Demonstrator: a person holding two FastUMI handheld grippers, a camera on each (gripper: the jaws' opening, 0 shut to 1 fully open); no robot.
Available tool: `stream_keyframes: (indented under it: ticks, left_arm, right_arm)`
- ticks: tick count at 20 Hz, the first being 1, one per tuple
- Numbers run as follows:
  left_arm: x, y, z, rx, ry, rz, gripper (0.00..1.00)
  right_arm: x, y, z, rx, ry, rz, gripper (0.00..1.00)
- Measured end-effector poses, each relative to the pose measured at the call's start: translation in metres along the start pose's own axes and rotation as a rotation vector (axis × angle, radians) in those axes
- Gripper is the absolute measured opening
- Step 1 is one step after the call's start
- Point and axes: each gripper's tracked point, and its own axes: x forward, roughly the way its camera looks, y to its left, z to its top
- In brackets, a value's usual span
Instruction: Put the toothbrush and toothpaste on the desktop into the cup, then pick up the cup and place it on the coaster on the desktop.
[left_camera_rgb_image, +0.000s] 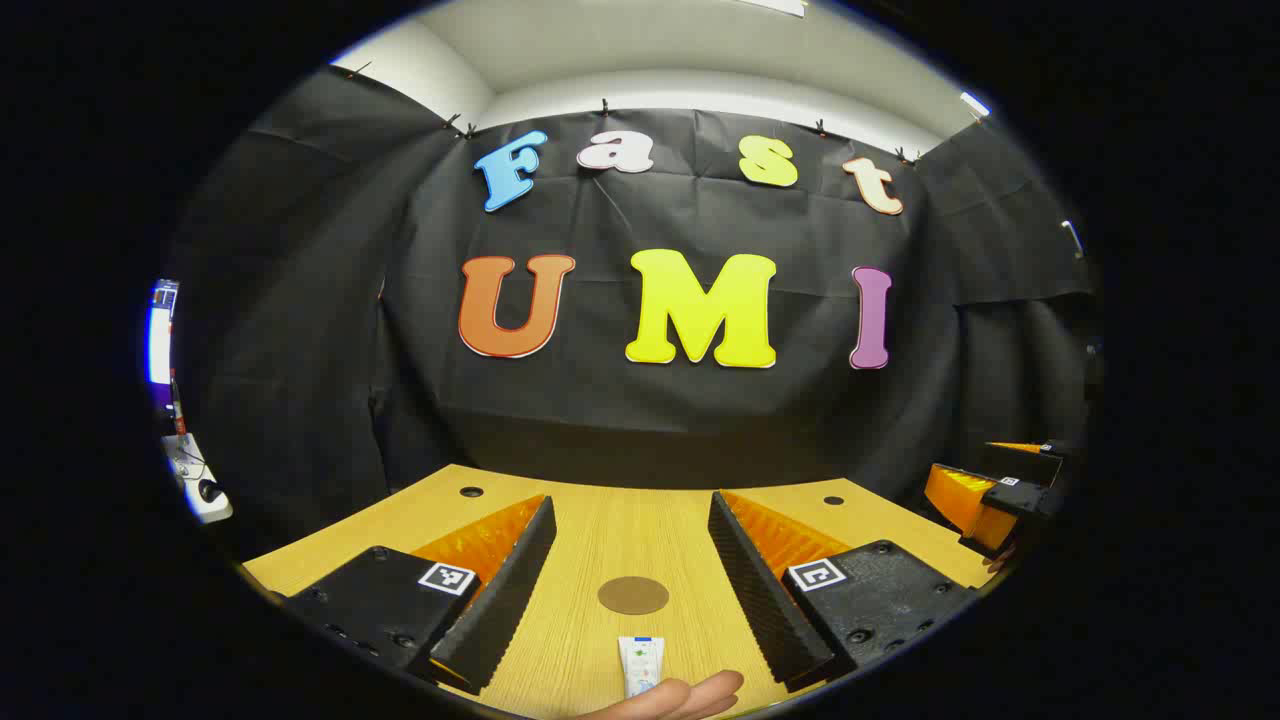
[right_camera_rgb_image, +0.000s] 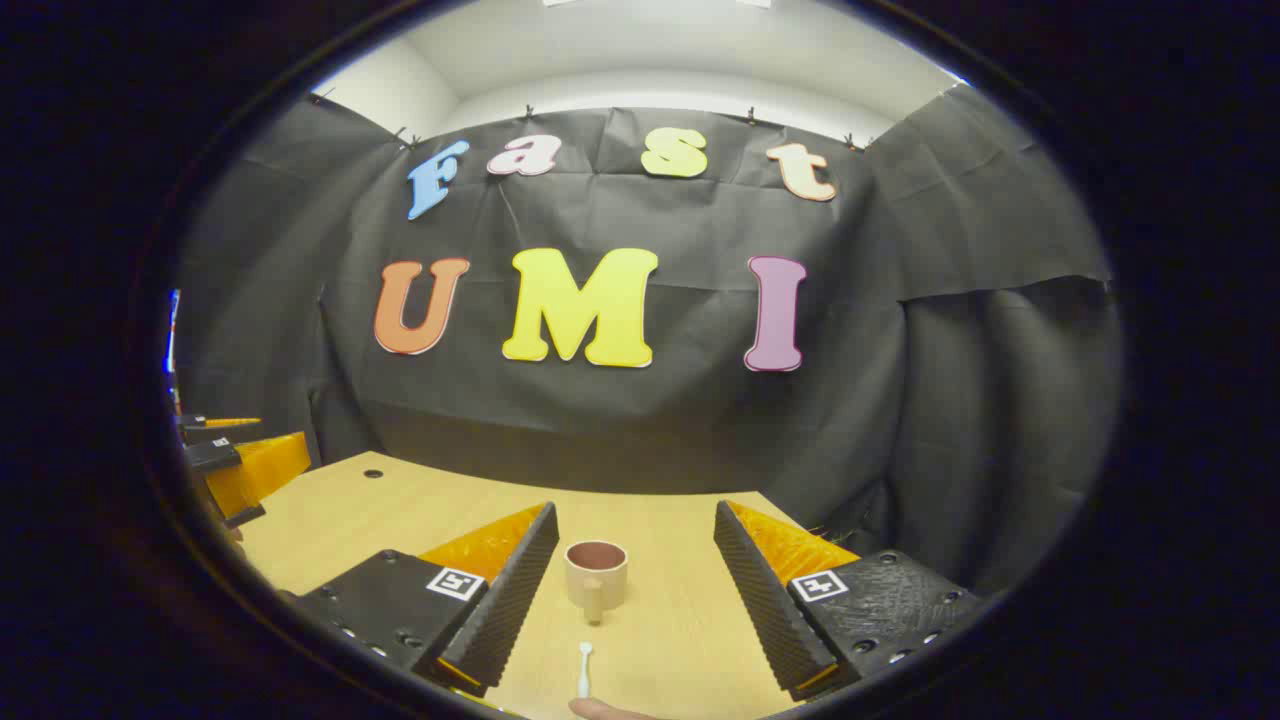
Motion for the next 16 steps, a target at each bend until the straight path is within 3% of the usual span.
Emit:
stream_keyframes:
  ticks: [16]
  left_arm:
    - [0.003, -0.009, -0.005, 0.033, 0.009, -0.033, 0.96]
  right_arm:
    - [0.008, 0.002, -0.016, -0.005, 0.037, 0.001, 0.98]
